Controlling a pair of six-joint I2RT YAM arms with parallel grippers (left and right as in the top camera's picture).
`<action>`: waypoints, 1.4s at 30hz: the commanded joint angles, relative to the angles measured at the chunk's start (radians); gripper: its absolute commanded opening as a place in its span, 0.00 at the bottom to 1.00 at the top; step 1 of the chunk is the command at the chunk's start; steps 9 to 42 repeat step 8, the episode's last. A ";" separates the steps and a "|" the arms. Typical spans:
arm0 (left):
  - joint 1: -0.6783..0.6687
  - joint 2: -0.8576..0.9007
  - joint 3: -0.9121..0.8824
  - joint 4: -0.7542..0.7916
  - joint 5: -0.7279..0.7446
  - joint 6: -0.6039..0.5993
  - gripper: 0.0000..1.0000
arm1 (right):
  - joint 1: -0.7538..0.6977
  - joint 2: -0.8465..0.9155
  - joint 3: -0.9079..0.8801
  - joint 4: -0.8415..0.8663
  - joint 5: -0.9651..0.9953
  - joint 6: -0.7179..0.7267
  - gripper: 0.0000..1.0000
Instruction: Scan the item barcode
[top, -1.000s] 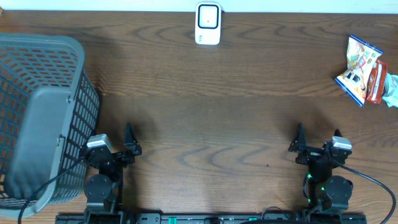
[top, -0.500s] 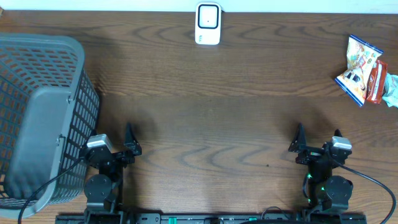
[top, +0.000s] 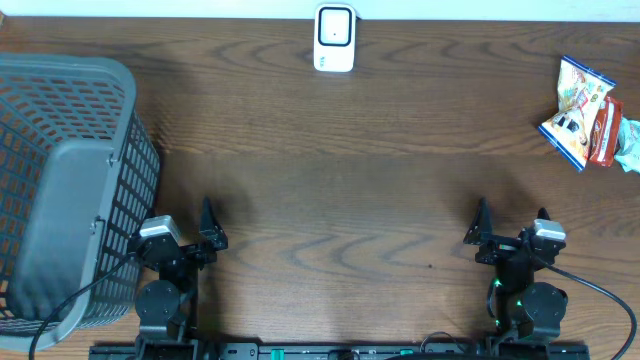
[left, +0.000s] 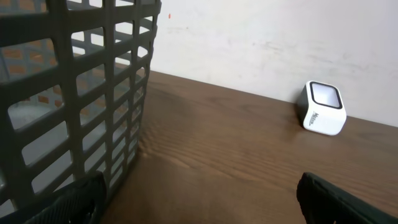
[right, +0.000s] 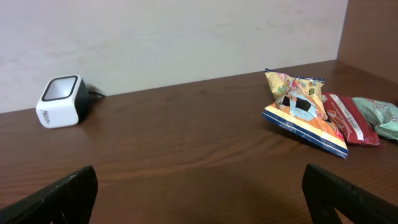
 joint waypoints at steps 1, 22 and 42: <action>0.004 -0.006 -0.024 -0.034 0.006 -0.009 0.98 | -0.006 0.000 -0.001 -0.003 0.015 -0.011 0.99; 0.004 -0.006 -0.024 -0.034 0.006 -0.009 0.98 | -0.006 0.000 -0.001 -0.003 0.016 -0.011 0.99; 0.004 -0.006 -0.024 -0.034 0.006 -0.009 0.98 | -0.006 0.000 -0.001 -0.003 0.016 -0.011 0.99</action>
